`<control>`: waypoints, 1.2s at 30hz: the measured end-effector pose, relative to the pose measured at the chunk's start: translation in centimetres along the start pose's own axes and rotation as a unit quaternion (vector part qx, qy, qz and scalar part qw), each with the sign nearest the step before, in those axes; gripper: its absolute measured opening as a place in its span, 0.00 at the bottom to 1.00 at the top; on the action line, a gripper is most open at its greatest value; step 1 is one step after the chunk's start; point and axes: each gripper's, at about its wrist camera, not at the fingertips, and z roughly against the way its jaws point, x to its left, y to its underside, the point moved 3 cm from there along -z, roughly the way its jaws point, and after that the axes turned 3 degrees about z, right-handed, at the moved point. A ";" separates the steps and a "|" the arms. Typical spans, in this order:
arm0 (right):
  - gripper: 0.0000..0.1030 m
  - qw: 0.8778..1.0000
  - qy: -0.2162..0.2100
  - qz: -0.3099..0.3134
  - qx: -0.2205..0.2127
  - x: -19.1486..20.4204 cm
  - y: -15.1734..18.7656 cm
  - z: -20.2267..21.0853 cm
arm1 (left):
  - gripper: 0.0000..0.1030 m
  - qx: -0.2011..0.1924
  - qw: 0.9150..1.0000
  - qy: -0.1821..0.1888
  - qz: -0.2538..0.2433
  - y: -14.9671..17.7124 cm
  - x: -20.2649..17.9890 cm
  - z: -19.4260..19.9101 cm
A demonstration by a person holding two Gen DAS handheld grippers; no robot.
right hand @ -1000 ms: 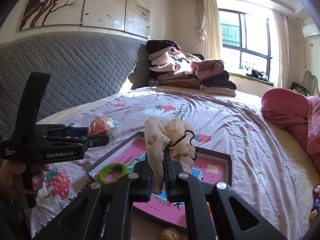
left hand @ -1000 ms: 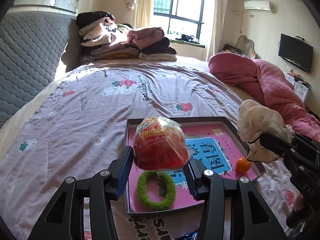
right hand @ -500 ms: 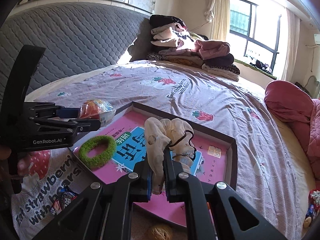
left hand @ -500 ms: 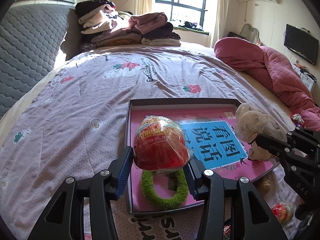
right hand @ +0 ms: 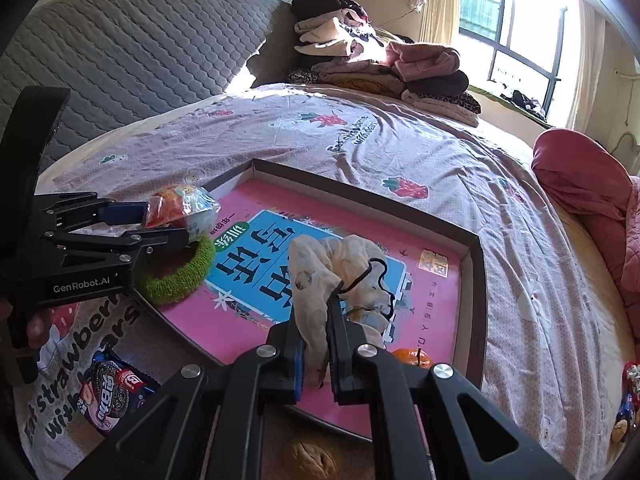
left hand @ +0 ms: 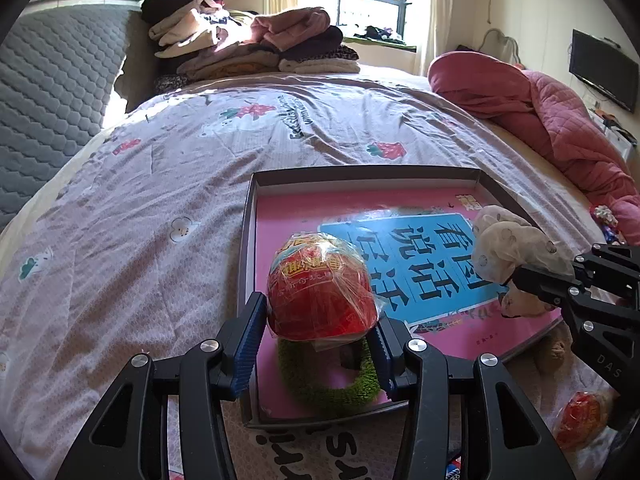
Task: Organize objects
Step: 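Lower the red ball with left tool into the tray while right tool lowers the scrunchie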
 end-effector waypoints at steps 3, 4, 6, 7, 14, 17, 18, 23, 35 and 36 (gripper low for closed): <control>0.09 1.000 -0.001 0.002 0.009 0.1 0.2 -0.4 | 0.48 0.000 1.000 0.000 -0.002 0.1 0.0 -0.1; 0.09 1.000 -0.002 0.002 0.011 0.2 0.2 -0.5 | 0.48 0.000 1.000 0.001 -0.003 0.1 -0.1 -0.2; 0.10 1.000 -0.002 0.006 0.014 0.3 0.3 -0.5 | 0.48 0.001 1.000 0.000 -0.004 0.1 -0.1 -0.2; 0.10 1.000 -0.002 0.007 0.015 0.3 0.3 -0.5 | 0.48 0.002 1.000 0.000 -0.004 0.2 -0.2 -0.3; 0.12 1.000 -0.009 0.004 0.027 0.5 0.5 -0.7 | 0.48 0.013 1.000 -0.002 -0.010 0.6 -0.4 -0.7; 0.12 0.999 -0.010 0.001 0.031 0.4 0.6 -0.7 | 0.48 0.020 1.000 -0.003 -0.014 0.8 -0.6 -1.0; 0.12 0.999 -0.010 -0.001 0.032 0.4 0.6 -0.7 | 0.48 0.020 1.000 -0.003 -0.015 0.8 -0.6 -1.0; 0.15 0.999 -0.012 -0.011 0.038 0.2 0.6 -0.8 | 0.48 0.022 1.000 -0.002 -0.015 0.9 -0.6 -1.0; 0.29 0.999 0.017 -0.011 0.027 -0.1 0.3 0.1 | 0.48 0.034 0.999 -0.005 -0.015 1.3 -0.3 -1.2; 0.30 0.999 0.018 -0.013 0.024 -0.2 0.3 0.2 | 0.48 0.034 0.999 -0.006 -0.015 1.2 -0.4 -1.2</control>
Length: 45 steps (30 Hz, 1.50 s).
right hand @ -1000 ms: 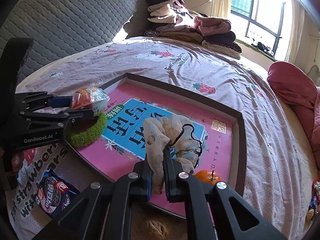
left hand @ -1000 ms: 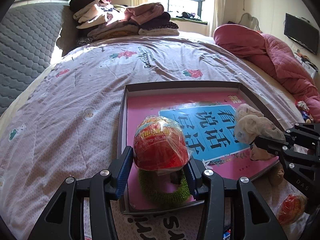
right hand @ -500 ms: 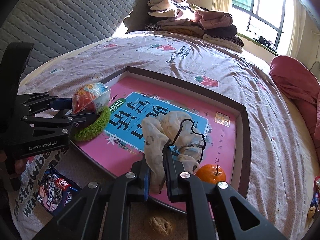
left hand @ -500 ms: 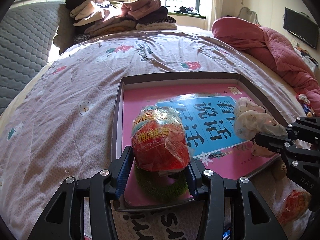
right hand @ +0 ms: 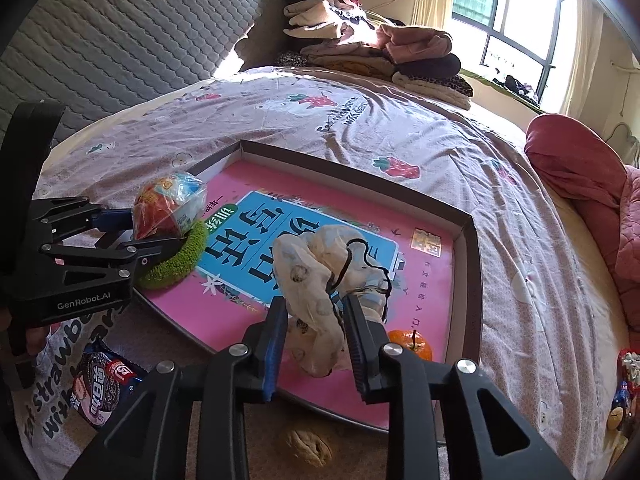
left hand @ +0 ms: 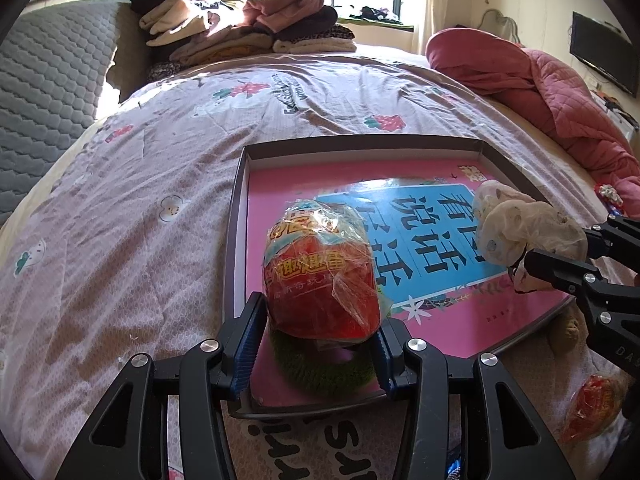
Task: Organize objects
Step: 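Lower the red ball with left tool into the tray while right tool lowers the scrunchie, then open left tool to release red ball onto green ring while right tool releases scrunchie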
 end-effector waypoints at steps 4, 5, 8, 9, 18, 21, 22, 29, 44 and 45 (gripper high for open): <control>0.40 1.000 0.007 -0.004 -0.018 -0.3 -0.4 0.7 | 0.48 0.003 1.000 0.001 0.003 0.0 0.0 0.0; 0.43 1.000 0.006 -0.003 -0.021 -0.4 -0.4 0.9 | 0.48 0.004 1.000 0.002 0.004 0.0 0.0 0.0; 0.45 1.000 0.012 -0.004 -0.027 -0.5 -0.7 1.3 | 0.49 0.005 1.000 0.002 0.006 -0.1 0.1 0.0; 0.45 1.000 0.012 -0.005 -0.029 -0.6 -0.7 1.4 | 0.50 0.005 1.000 0.002 0.008 -0.1 0.1 0.1; 0.47 0.999 0.012 -0.015 -0.037 -0.9 -1.0 1.9 | 0.55 0.007 1.000 0.004 0.006 -0.2 0.0 0.3; 0.47 0.999 0.010 -0.019 -0.041 -1.0 -1.0 2.1 | 0.56 0.007 1.000 0.003 0.005 -0.2 0.0 0.4; 0.47 0.999 0.010 -0.020 -0.042 -1.0 -1.0 2.2 | 0.57 0.007 1.000 0.004 0.005 -0.2 -0.1 0.4; 0.48 0.998 0.004 -0.024 -0.051 -1.1 -1.2 2.7 | 0.60 0.004 1.000 0.006 0.002 -0.3 -0.2 0.8; 0.48 0.998 0.003 -0.023 -0.055 -0.8 -1.1 3.1 | 0.66 -0.021 1.000 0.002 0.008 -1.2 0.4 2.6; 0.48 0.998 0.003 -0.022 -0.056 -0.8 -1.1 3.2 | 0.66 -0.024 1.000 0.004 0.009 -1.3 0.4 2.8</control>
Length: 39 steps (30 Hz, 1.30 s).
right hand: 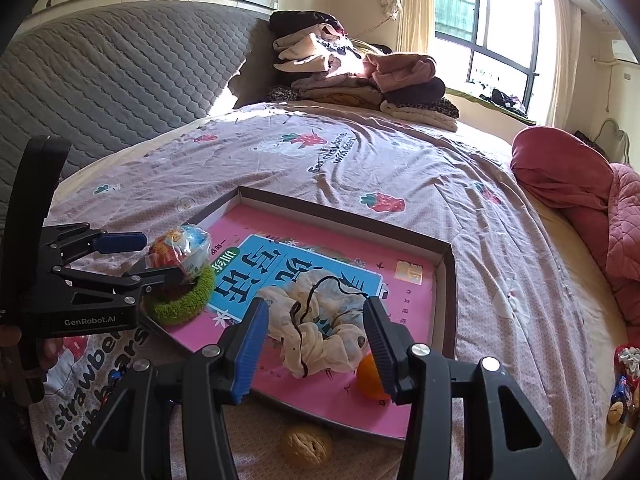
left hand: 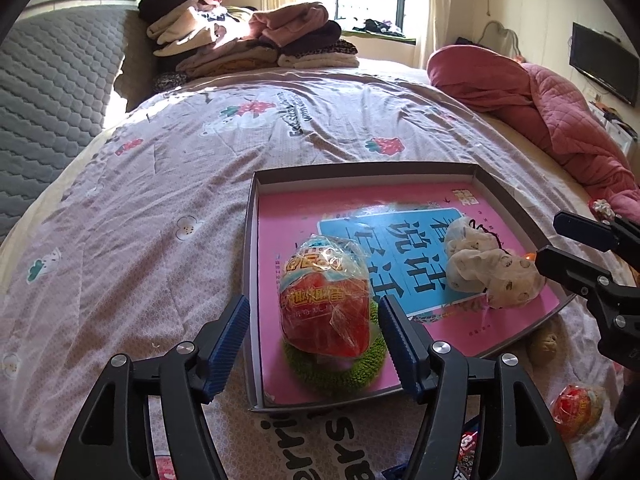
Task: Organize objects
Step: 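Open left tool to release red ball onto green ring while right tool releases scrunchie, then lift both tools up and back away from the tray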
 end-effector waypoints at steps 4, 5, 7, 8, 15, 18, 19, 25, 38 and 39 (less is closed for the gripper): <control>0.48 1.000 0.001 0.001 -0.001 0.0 -0.1 0.2 | 0.66 -0.007 1.000 0.002 0.000 -0.3 -0.1 0.6; 0.48 1.000 0.000 0.001 -0.001 0.0 -0.1 0.2 | 0.66 -0.008 1.000 0.002 0.000 -0.3 -0.1 0.7; 0.48 1.000 0.003 0.001 -0.003 0.0 -0.1 0.3 | 0.66 -0.010 1.000 0.002 0.001 -0.5 -0.1 0.9; 0.48 1.000 0.003 0.001 -0.004 0.0 -0.2 0.4 | 0.66 -0.011 1.000 0.003 0.001 -0.5 -0.1 1.0; 0.48 1.000 0.003 -0.013 -0.019 -0.5 -0.5 1.2 | 0.67 -0.026 1.000 0.007 0.004 -1.1 -0.3 2.7; 0.48 1.000 0.003 -0.016 -0.024 -0.6 -0.7 1.6 | 0.69 -0.038 0.999 0.011 0.005 -1.5 -0.4 3.8; 0.48 0.999 0.003 -0.018 -0.027 -0.6 -0.8 1.8 | 0.69 -0.042 0.999 0.013 0.005 -1.6 -0.6 4.2; 0.58 0.999 0.000 -0.026 -0.046 -0.6 -1.2 3.2 | 0.69 -0.047 0.998 0.028 0.014 -1.7 -0.8 5.6; 0.62 0.997 0.006 -0.037 -0.063 -0.5 -1.2 5.3 | 0.74 -0.062 0.997 0.026 0.024 -1.6 -0.9 7.5; 0.62 0.997 0.006 -0.037 -0.064 -0.5 -1.2 5.4 | 0.74 -0.063 0.997 0.025 0.024 -1.6 -1.0 7.7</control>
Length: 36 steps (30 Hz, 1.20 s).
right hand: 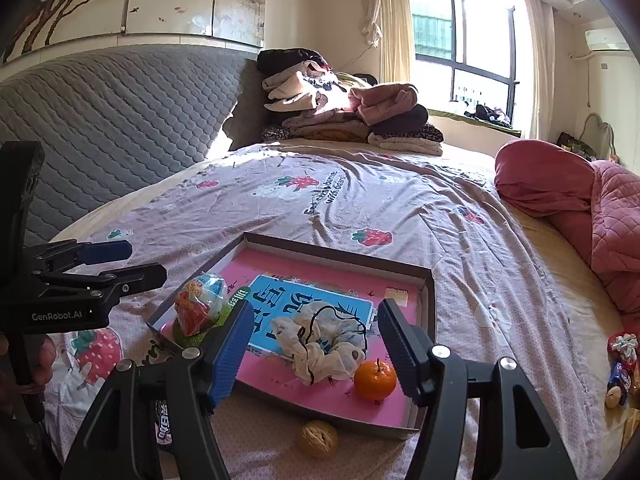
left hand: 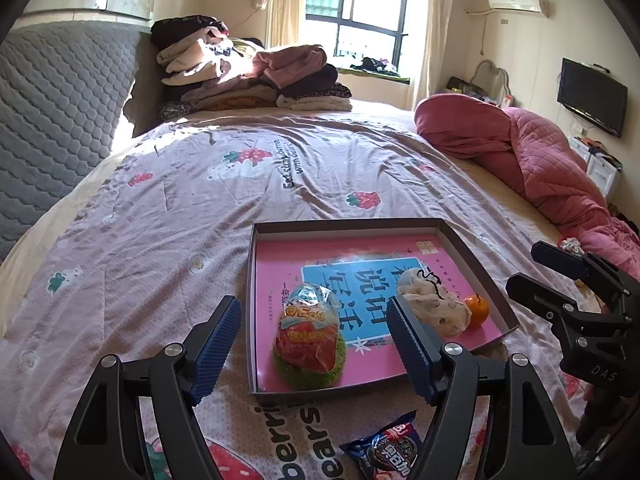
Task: Organize objects
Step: 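Lift both tools up and back away from the tray, then move left tool toward the mandarin orange while right tool approaches the blue wrapped egg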
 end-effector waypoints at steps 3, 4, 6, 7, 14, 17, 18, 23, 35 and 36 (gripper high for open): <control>0.62 1.000 -0.004 -0.002 -0.004 0.1 -0.1 0.5 | 0.74 -0.003 1.000 0.000 -0.001 0.0 -0.2 0.6; 0.62 1.000 -0.003 -0.002 -0.006 0.2 -0.1 0.7 | 0.74 -0.005 1.000 0.000 -0.002 0.0 -0.3 0.8; 0.62 1.000 -0.002 -0.001 -0.010 0.4 -0.2 1.1 | 0.74 -0.013 1.000 -0.005 -0.004 0.0 -0.5 1.4; 0.62 1.000 -0.004 0.001 -0.013 0.5 -0.2 1.3 | 0.74 -0.014 1.000 -0.006 -0.005 0.0 -0.5 1.7; 0.62 1.000 -0.007 0.004 -0.019 1.1 -0.1 2.5 | 0.74 -0.018 1.000 0.003 -0.011 0.5 -1.5 2.9; 0.62 1.000 -0.004 0.001 -0.019 1.0 0.1 2.9 | 0.74 -0.020 1.000 0.006 -0.014 0.7 -2.0 3.4; 0.62 1.000 -0.005 -0.001 -0.018 1.0 0.2 3.1 | 0.74 -0.020 1.000 0.006 -0.016 0.7 -2.1 3.5; 0.62 1.000 -0.005 -0.007 -0.023 0.9 0.5 3.9 | 0.74 -0.018 1.000 0.007 -0.017 1.0 -2.4 4.0; 0.62 1.000 -0.009 -0.004 -0.022 1.4 1.4 5.3 | 0.74 -0.009 1.000 0.009 -0.009 3.3 -2.5 5.8; 0.62 1.000 -0.008 -0.004 -0.023 1.4 1.5 5.5 | 0.74 -0.009 1.000 0.009 -0.008 3.5 -2.4 6.0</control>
